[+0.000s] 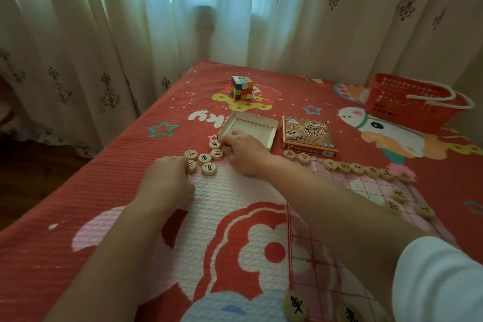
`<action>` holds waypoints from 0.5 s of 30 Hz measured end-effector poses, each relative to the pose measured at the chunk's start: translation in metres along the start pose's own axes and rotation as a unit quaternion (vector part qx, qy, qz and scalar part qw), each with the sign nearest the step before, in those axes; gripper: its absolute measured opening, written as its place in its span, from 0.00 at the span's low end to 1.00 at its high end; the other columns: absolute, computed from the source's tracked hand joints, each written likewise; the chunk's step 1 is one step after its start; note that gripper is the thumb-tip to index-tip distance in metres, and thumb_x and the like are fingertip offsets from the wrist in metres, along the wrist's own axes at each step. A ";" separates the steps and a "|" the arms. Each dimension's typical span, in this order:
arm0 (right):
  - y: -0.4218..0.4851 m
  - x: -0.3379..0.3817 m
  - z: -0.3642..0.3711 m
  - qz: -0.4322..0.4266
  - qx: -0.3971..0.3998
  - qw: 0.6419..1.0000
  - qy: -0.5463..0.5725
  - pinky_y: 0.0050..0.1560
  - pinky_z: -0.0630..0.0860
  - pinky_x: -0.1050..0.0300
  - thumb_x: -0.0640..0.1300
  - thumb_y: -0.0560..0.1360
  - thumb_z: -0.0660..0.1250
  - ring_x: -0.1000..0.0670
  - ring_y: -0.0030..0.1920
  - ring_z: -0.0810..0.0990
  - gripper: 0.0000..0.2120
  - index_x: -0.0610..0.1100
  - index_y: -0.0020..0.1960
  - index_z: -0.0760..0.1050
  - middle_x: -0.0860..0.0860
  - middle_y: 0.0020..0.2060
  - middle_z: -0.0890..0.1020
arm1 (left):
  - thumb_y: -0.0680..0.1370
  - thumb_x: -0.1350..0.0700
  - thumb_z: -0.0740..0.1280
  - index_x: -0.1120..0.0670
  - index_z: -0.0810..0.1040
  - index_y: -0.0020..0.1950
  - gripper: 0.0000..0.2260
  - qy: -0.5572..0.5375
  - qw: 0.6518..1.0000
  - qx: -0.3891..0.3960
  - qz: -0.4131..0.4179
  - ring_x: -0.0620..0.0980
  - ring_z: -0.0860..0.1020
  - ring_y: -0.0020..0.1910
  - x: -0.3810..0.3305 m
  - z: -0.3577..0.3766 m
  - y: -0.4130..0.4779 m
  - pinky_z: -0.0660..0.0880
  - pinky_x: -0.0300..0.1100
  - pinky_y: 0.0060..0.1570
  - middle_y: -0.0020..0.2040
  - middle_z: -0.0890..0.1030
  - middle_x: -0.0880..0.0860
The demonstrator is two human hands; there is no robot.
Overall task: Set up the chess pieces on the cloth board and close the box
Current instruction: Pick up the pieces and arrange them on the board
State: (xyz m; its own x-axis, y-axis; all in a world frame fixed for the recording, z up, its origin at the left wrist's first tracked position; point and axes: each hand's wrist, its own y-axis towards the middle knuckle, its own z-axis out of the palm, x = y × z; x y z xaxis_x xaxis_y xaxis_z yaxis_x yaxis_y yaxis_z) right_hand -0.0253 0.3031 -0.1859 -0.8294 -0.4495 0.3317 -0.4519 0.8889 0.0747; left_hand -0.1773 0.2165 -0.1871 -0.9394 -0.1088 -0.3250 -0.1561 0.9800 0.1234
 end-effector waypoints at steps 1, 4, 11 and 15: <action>0.002 0.001 0.001 0.005 0.014 1.000 -0.015 0.56 0.72 0.49 0.37 0.76 0.57 0.44 0.56 0.73 0.14 0.41 0.61 0.72 0.44 0.56 0.73 | 0.71 0.60 0.66 0.56 0.78 0.52 0.10 -0.002 1.000 0.001 0.003 0.55 0.74 0.54 0.001 0.000 0.001 0.68 0.42 0.49 0.53 0.79 0.56; 0.007 0.001 -0.003 0.014 0.028 0.999 -0.029 0.55 0.72 0.51 0.36 0.74 0.58 0.44 0.57 0.73 0.14 0.41 0.59 0.73 0.44 0.57 0.75 | 0.70 0.61 0.66 0.58 0.79 0.47 0.07 -0.044 0.998 -0.036 0.022 0.55 0.75 0.49 0.000 -0.001 0.001 0.66 0.41 0.44 0.48 0.79 0.57; 0.021 0.013 -0.013 -0.022 -0.015 1.000 0.007 0.55 0.72 0.55 0.37 0.78 0.57 0.45 0.56 0.73 0.16 0.43 0.64 0.72 0.44 0.57 0.73 | 0.75 0.62 0.64 0.60 0.78 0.59 0.13 -0.101 0.983 -0.150 -0.015 0.61 0.74 0.53 0.016 -0.011 0.011 0.68 0.46 0.55 0.53 0.74 0.63; 0.027 0.022 -0.014 -0.052 0.088 0.992 -0.075 0.50 0.69 0.57 0.36 0.76 0.57 0.45 0.56 0.73 0.17 0.42 0.64 0.72 0.44 0.58 0.72 | 0.75 0.56 0.66 0.56 0.80 0.56 0.11 -0.072 0.997 -0.015 -0.007 0.58 0.73 0.56 0.026 -0.003 0.018 0.66 0.43 0.55 0.51 0.74 0.59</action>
State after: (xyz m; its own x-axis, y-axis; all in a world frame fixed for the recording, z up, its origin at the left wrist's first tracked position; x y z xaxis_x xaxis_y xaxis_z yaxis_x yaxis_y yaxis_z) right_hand -0.0512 0.3185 -0.1637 -0.8086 -0.5584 0.1853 -0.5775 0.8135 -0.0687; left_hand -0.2054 0.2308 -0.1901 -0.8842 -0.0945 -0.4574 -0.1790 0.9731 0.1449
